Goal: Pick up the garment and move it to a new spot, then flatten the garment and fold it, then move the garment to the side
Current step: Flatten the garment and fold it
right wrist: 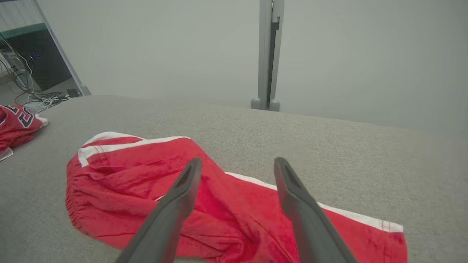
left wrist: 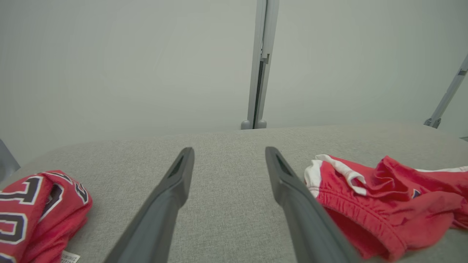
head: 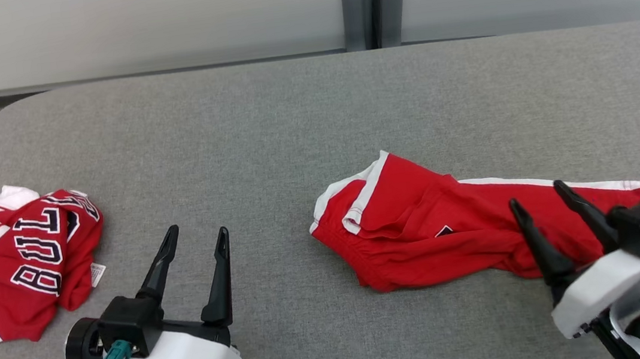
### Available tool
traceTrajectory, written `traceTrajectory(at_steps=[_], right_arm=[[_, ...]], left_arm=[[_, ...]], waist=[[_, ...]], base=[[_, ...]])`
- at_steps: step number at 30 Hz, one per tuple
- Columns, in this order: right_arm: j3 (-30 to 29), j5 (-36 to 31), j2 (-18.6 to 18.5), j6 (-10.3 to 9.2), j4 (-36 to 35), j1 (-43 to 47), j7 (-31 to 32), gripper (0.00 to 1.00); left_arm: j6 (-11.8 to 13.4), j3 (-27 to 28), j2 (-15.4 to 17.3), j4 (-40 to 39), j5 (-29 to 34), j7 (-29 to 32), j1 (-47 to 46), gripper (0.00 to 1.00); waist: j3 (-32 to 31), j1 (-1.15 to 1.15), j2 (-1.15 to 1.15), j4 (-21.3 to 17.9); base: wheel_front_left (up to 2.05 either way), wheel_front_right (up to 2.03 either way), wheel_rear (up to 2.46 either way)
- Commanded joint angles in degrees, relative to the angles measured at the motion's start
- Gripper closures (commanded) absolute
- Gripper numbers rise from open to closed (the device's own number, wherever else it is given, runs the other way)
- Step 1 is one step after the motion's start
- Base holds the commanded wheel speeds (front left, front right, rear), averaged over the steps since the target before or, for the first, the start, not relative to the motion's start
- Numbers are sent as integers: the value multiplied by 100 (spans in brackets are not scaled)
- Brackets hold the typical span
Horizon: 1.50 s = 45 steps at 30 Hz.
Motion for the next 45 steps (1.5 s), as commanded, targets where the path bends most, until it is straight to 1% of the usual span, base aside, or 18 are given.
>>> traceTrajectory(at_steps=[1, 5, 6, 12, 13, 14, 15, 16, 18, 22, 26, 32, 36, 37, 38, 39, 40, 45], right_arm=[[193, 121, -167, 0, 153, -258, 117, 0], [978, 426, -657, -1, 762, -1077, 346, 0], [978, 426, -657, -1, 762, -1077, 346, 0], [1827, 891, -1036, -1, 1359, -1817, 601, 0], [1923, 983, -1084, -1, 1405, -1906, 619, 20], [2030, 1095, -1136, -1, 1448, -1981, 674, 56], [2118, 1211, -1169, -1, 1479, -2022, 704, 75], [2153, 1274, -1213, -1, 1489, -2081, 665, 100], [2192, 1407, -1234, -1, 1488, -2125, 570, 100], [1879, 1533, -1140, -1, 1419, -2020, 194, 100], [974, 1631, -854, -1, 1474, -1582, -233, 100], [-608, 1644, -133, 0, 1713, -739, -748, 100], [-1279, 1583, 281, 0, 1918, -411, -938, 100], [-1367, 1553, 364, -1, 1966, -367, -943, 94], [-1431, 1532, 434, 0, 2002, -341, -957, 57], [-1480, 1492, 473, 0, 2028, -321, -970, 3], [-1540, 1460, 506, 0, 2055, -315, -981, 0], [-1645, 1014, 557, 0, 1802, -391, -1439, 0]], left_arm=[[-51, -18, -20, 19, 31, -26, -146, 0], [-131, -87, -102, 145, 53, -73, -319, 0], [-131, -87, -102, 145, 53, -73, -319, 0], [-195, -108, -239, 313, 72, -134, -504, 0], [-202, -104, -249, 344, 70, -140, -526, 0], [-221, -95, -255, 376, 67, -147, -552, 0], [-226, -86, -258, 405, 73, -153, -576, 0], [-236, -78, -266, 426, 80, -159, -596, 0], [-246, -60, -271, 461, 101, -170, -607, 0], [-260, -8, -276, 484, 101, -170, -576, 0], [-274, 31, -274, 474, 129, -171, -568, 0], [-255, 88, -229, 436, 172, -174, -528, 0], [-256, 116, -206, 397, 163, -173, -488, 0], [-257, 122, -195, 388, 169, -168, -488, 0], [-255, 128, -185, 377, 176, -168, -491, 0], [-256, 127, -177, 374, 180, -168, -494, 0], [-253, 128, -170, 372, 186, -169, -499, 0], [-212, 144, -140, 378, 186, -169, -497, 0]], waist=[[225, 0, 0, 152], [535, 0, 0, 286], [535, 0, 0, 286], [725, 0, 0, 358], [730, 0, 0, 359], [732, 0, 0, 359], [732, 0, 0, 355], [730, 0, 0, 346], [717, 0, 0, 319], [669, 0, 0, 225], [603, 0, 0, 155], [565, 0, 0, 38], [580, 0, 0, -55], [588, 0, 0, -78], [600, 0, 0, -97], [608, 0, 0, -111], [612, 0, 0, -125], [604, 0, 0, -181]], base=[[0, 0, 0], [0, 0, 0], [0, 0, 0], [0, 0, 0], [0, 0, 0], [0, 0, 0], [0, 0, 0], [0, 0, 0], [0, 0, 0], [0, 0, 0], [0, 0, 0], [0, 0, 0], [0, 0, 0], [0, 0, 0], [0, 0, 0], [0, 0, 0], [0, 0, 0], [0, 0, 0]])
